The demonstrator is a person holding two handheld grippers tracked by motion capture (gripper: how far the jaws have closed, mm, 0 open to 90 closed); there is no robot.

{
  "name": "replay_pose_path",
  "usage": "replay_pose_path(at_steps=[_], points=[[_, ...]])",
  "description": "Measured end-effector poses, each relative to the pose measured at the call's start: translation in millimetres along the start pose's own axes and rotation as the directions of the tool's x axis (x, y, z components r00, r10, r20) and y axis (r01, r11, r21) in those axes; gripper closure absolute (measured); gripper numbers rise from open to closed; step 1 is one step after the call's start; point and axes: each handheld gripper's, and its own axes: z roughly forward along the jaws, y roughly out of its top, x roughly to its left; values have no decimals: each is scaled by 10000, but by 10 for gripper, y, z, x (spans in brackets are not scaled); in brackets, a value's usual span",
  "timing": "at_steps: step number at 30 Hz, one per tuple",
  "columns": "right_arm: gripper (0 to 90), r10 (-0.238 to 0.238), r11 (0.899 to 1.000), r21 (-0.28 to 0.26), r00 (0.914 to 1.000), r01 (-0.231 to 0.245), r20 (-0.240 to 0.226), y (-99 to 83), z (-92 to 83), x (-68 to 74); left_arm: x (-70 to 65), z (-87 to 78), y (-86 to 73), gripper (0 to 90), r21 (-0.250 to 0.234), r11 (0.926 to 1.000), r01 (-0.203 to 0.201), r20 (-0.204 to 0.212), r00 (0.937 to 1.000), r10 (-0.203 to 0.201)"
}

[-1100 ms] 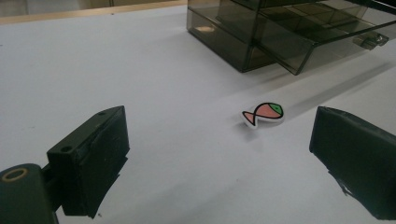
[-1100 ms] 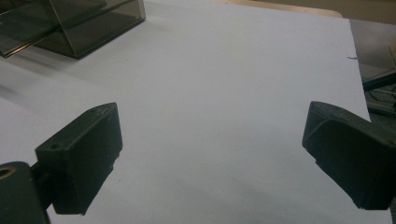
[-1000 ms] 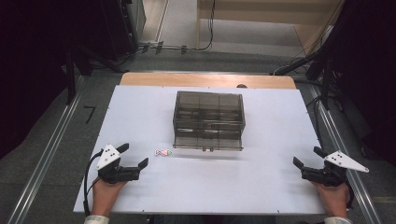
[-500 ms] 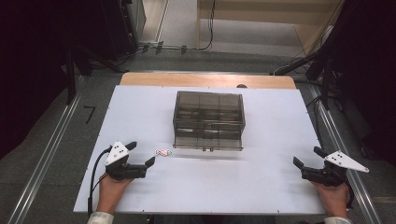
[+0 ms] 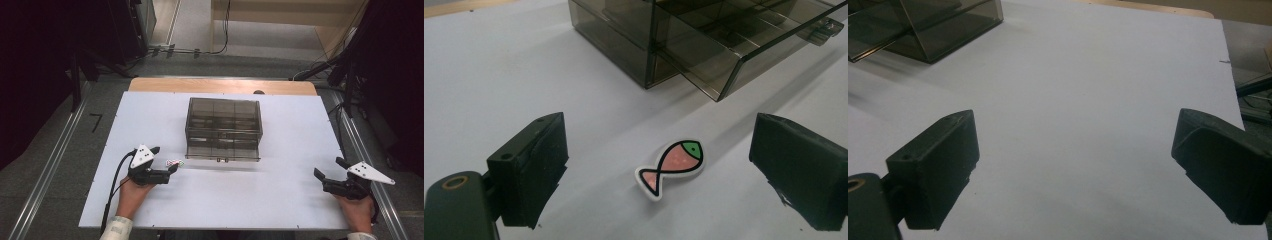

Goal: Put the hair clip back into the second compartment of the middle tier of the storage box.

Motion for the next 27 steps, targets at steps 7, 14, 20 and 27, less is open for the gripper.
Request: replay_pose_path(at_steps=[7, 14, 20, 27], points=[[40, -1, 10000, 27, 10000, 1, -12, 1, 1, -1, 22, 47, 17, 143, 230, 9996, 166, 85, 9998, -168], [41, 20, 10000, 44, 10000, -20, -21, 1, 1, 0, 0, 75, 29, 176, 607, 9981, -135, 50, 9999, 133], [41, 26, 10000, 54, 10000, -25, -11, 2, 3, 2, -34, 102, 54, 176, 1005, 9929, -644, -111, 9978, 658], [43, 36, 10000, 51, 10000, -36, -15, 2, 3, 3, -46, 125, 99, 209, 1193, 9882, -962, -143, 9950, 986]])
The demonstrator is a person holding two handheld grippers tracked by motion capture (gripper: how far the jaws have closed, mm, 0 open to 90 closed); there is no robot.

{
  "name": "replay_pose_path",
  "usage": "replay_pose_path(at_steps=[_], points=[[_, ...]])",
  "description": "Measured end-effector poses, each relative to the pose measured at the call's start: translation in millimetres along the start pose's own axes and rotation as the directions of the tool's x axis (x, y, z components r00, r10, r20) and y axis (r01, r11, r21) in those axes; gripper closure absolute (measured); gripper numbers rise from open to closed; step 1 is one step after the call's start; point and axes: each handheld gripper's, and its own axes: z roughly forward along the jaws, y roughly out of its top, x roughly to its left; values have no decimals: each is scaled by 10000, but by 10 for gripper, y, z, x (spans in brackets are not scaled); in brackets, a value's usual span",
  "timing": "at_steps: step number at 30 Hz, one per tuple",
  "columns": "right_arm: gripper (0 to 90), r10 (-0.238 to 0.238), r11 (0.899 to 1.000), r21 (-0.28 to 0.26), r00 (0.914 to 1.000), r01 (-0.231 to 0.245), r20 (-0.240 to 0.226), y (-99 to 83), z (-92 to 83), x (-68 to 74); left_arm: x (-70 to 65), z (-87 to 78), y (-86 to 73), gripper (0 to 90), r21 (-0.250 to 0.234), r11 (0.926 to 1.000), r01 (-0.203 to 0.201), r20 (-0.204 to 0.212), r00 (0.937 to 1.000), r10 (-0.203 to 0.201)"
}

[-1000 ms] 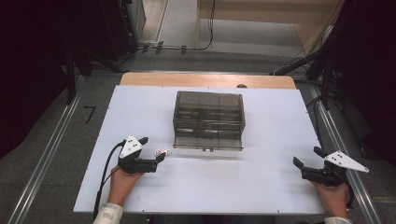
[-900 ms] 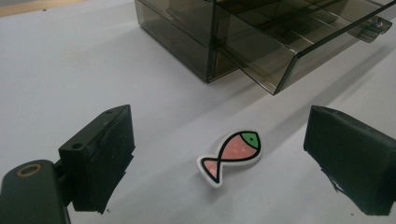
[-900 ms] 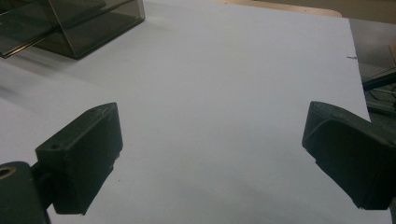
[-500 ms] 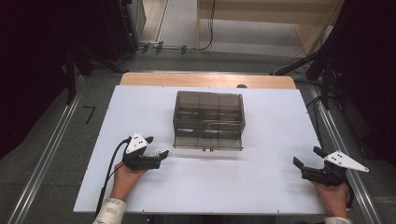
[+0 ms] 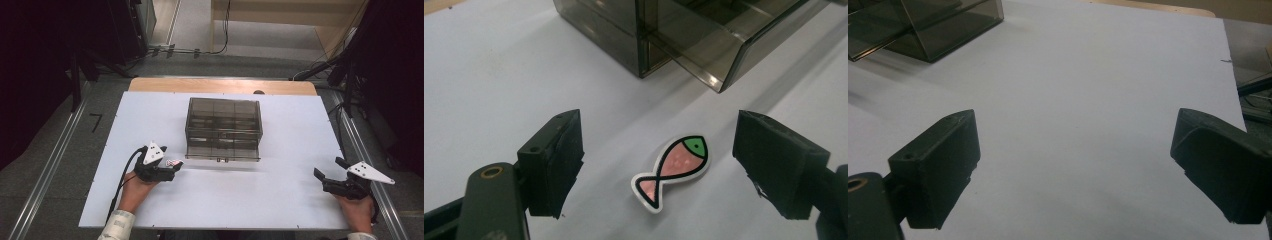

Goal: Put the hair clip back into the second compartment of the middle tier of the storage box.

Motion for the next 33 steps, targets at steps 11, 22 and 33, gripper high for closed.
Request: replay_pose_path(at_steps=[11, 22, 33], points=[[49, 17, 10000, 33, 10000, -17, -3, 2, 3, 0, -22, 103, 18, 263, 150, 9997, -211, 59, 9998, 210], [49, 4, 10000, 62, 10000, -4, -7, 3, 8, 0, -37, 143, 25, 414, 527, 9970, -574, 358, 9978, 555], [50, -39, 10000, 80, 10000, 39, 0, 5, 12, 2, -28, 156, 27, 491, 725, 9955, -611, 744, 9957, 557]])
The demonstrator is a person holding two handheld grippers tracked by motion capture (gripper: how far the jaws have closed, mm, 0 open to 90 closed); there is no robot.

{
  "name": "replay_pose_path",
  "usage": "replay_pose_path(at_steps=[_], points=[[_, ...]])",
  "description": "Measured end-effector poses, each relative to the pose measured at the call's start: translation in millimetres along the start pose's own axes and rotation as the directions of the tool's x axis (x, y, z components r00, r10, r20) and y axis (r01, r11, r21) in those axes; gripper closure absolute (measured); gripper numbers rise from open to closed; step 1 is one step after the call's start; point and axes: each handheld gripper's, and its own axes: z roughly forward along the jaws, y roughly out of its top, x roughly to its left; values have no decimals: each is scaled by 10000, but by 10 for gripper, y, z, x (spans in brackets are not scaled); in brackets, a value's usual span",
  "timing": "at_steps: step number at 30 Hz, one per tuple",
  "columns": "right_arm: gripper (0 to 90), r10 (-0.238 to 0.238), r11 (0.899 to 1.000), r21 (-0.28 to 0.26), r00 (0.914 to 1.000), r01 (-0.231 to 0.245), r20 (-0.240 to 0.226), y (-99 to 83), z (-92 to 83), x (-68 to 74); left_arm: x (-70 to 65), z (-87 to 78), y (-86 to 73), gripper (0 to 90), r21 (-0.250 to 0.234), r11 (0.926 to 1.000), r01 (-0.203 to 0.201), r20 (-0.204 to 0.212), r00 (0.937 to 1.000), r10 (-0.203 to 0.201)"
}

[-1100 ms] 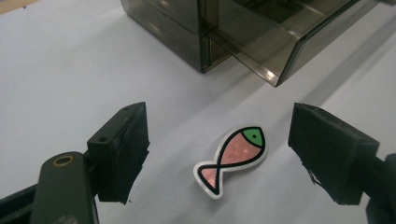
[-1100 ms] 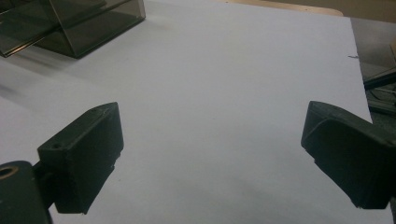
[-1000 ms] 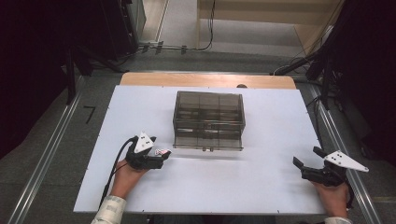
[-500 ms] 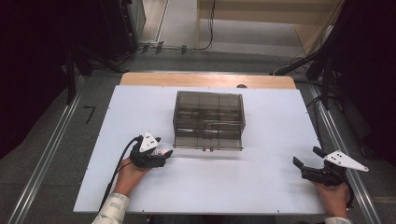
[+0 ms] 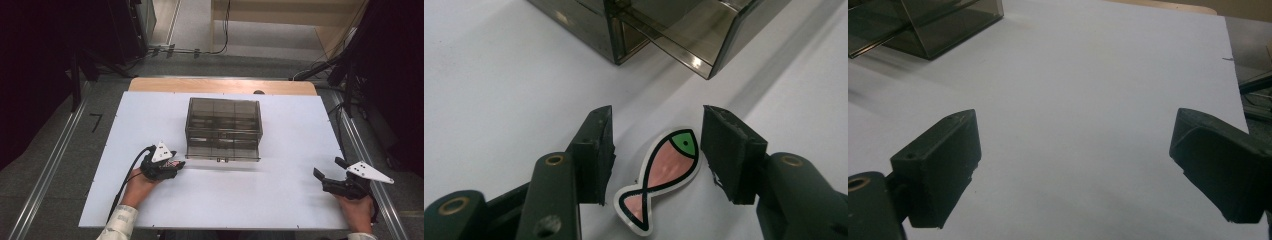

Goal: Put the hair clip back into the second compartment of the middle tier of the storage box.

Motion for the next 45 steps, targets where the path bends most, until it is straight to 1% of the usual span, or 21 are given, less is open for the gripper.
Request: replay_pose_path(at_steps=[2, 4, 6, 9, 14, 20, 21, 26, 29, 33, 39, 41, 45], points=[[49, 17, 10000, 7, 10000, -17, 4, 0, 1, 0, 5, 2, -3, 513, -28, 10000, 33, 118, 9999, -33], [50, -12, 10000, 7, 10000, 12, 8, 0, 0, 1, 13, 11, -5, 538, 150, 9999, 40, 292, 9996, -44], [50, -40, 10000, 19, 10000, 40, 5, 0, -1, 3, 21, 9, -7, 571, 138, 9999, 23, 453, 9990, -30], [50, -58, 10000, 9, 10000, 58, -2, 0, -1, 4, 17, 8, -9, 609, 124, 9999, -32, 561, 9984, 25], [50, -89, 10000, 2, 10000, 89, -6, -1, -2, 4, 10, 5, -13, 637, 98, 9999, -116, 597, 9982, 110], [50, -88, 10000, -2, 10000, 88, -6, -1, -2, 4, -21, -6, -19, 659, 25, 9995, -323, 565, 9979, 321], [50, -85, 10000, 3, 10000, 85, -4, -1, -2, 4, -25, -11, -19, 660, 44, 9991, -410, 556, 9976, 407], [50, -72, 10000, 6, 10000, 72, 0, -1, -2, 4, -51, -28, -29, 667, -4, 9985, -545, 560, 9969, 545], [50, -88, 10000, 7, 10000, 88, 3, -1, -1, 5, -59, -43, -38, 669, -117, 9981, -603, 528, 9968, 608], [49, -88, 10000, 9, 10000, 88, 14, -1, 0, 5, -49, -63, -47, 673, -285, 9987, -422, 548, 9975, 437], [50, -80, 10000, 11, 10000, 80, 18, -1, 0, 6, -32, -89, -59, 684, -460, 9986, -267, 542, 9981, 292], [50, -91, 10000, 12, 10000, 91, 19, -1, 0, 6, -24, -98, -65, 689, -588, 9981, -174, 539, 9983, 206], [50, -93, 10000, 11, 10000, 93, 21, -1, 0, 6, -16, -103, -67, 699, -640, 9979, -95, 555, 9984, 131]])
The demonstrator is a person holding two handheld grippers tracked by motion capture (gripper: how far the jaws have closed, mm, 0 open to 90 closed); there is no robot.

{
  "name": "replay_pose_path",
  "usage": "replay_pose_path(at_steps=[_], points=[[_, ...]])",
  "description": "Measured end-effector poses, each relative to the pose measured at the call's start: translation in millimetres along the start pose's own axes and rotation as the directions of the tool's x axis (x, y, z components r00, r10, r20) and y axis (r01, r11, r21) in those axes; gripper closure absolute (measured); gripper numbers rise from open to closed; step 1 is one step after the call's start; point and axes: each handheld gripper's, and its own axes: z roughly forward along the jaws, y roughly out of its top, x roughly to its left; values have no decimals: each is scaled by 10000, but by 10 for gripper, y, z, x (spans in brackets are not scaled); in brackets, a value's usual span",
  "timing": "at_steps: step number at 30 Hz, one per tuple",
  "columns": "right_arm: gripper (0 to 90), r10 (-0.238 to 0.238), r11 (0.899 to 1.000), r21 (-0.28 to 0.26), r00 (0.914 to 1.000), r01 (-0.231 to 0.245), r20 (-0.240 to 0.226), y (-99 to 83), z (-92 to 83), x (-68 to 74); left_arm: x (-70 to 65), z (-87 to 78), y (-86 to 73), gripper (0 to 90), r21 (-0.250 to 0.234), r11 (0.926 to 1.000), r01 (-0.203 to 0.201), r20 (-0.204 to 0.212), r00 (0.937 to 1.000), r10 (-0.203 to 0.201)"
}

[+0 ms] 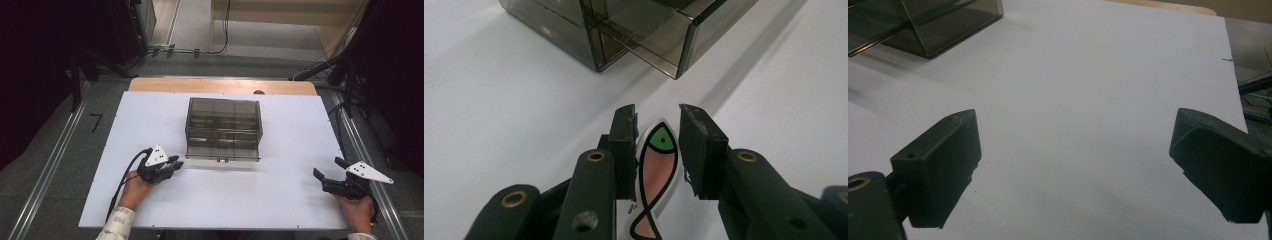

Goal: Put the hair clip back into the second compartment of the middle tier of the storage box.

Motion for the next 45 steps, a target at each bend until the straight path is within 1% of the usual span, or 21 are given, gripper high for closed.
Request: replay_pose_path(at_steps=[4, 6, 8, 11, 13, 16, 17, 22, 26, 28, 33, 39, 41, 45], points=[[50, 5, 10000, 2, 10000, -5, -6, 0, 0, -1, 3, -1, 0, 705, -8, 10000, 4, -21, 10000, -4], [50, 3, 10000, -1, 10000, -3, -1, 0, 0, -1, 7, 7, 0, 707, 67, 10000, 14, -35, 10000, -14], [50, 10, 10000, 4, 10000, -10, 10, 0, -1, 2, 19, 22, 3, 709, 220, 9997, 111, -8, 9999, -111], [50, 8, 10000, 7, 10000, -8, 14, 0, -1, 3, 45, 40, 6, 711, 418, 9985, 360, 102, 9993, -365], [50, 4, 10000, -2, 10000, -4, 9, -1, -1, 3, 61, 62, 12, 712, 720, 9961, 501, 206, 9985, -517], [50, 5, 10000, -6, 10000, -5, 6, -1, -2, 3, 107, 59, 8, 710, 716, 9929, 953, 464, 9940, -988], [50, 7, 10000, 1, 10000, -7, 7, -1, -3, 4, 108, 59, 8, 709, 721, 9924, 995, 452, 9937, -1030], [50, 6, 10000, 2, 10000, -6, -8, -1, -5, 5, 108, 50, 2, 684, 679, 9924, 1030, 523, 9929, -1066], [50, 5, 10000, 1, 10000, -5, -5, -1, -4, 5, 87, 47, 2, 663, 722, 9939, 828, 479, 9951, -864], [50, -1, 10000, -1, 10000, 1, -4, -2, -4, 5, 83, 41, -3, 656, 703, 9942, 818, 492, 9951, -853], [50, -14, 10000, -6, 10000, 14, 7, -2, -5, 8, 78, 18, -21, 654, 707, 9943, 794, 542, 9950, -833], [50, -31, 10000, -25, 10000, 31, 10, -3, -7, 7, 63, 2, -36, 655, 709, 9949, 716, 487, 9960, -751], [50, -35, 10000, -32, 10000, 35, 12, -3, -7, 7, 60, -9, -39, 655, 769, 9951, 622, 449, 9968, -658], [50, -57, 10000, -40, 10000, 57, 13, -3, -8, 8, 54, -21, -51, 656, 752, 9954, 600, 419, 9971, -633]])
